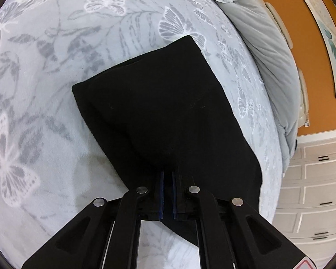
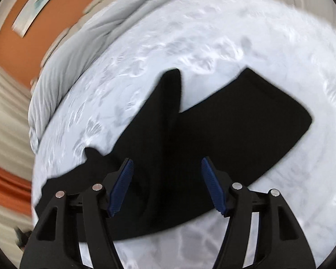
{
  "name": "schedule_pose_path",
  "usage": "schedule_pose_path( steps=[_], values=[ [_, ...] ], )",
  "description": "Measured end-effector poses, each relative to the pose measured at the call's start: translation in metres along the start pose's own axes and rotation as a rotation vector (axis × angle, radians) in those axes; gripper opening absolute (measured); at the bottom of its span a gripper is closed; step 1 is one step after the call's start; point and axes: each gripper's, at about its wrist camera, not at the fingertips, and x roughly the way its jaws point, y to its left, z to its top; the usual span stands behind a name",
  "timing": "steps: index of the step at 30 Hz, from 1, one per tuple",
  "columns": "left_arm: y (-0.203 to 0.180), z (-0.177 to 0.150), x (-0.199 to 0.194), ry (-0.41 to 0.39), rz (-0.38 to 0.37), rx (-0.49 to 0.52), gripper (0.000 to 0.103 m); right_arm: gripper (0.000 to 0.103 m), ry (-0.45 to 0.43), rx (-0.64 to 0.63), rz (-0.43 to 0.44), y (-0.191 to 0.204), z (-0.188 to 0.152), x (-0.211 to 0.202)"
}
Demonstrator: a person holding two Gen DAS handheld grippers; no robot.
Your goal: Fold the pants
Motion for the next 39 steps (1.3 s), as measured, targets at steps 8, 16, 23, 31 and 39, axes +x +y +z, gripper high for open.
schedule_pose_path(
  steps=[8,16,23,31,39],
  values=[
    [-0.013,-0.003,0.001,-0.048,0.051,0.033,0.004,0.01,-0.163,-0.094,0.06,0.047,0.012,0.011],
    [-0.009,0.002,0.007,-0.019,0.059,0.058,0.005,0.007,-0.198,0.005,-0.232,-0.025,0.007,-0.024],
    [-0.012,-0.003,0.006,-0.036,0.086,0.057,0.006,0.021,-0.205,0.066,-0.146,-0.032,0.011,-0.027],
    [-0.013,-0.008,0.002,-0.047,0.088,0.059,0.006,0.023,-0.16,0.07,-0.226,-0.033,0.022,0.006],
    [-0.014,-0.005,0.003,-0.034,0.1,0.077,0.007,0.004,-0.272,0.021,-0.22,-0.044,0.009,-0.054]
  ],
)
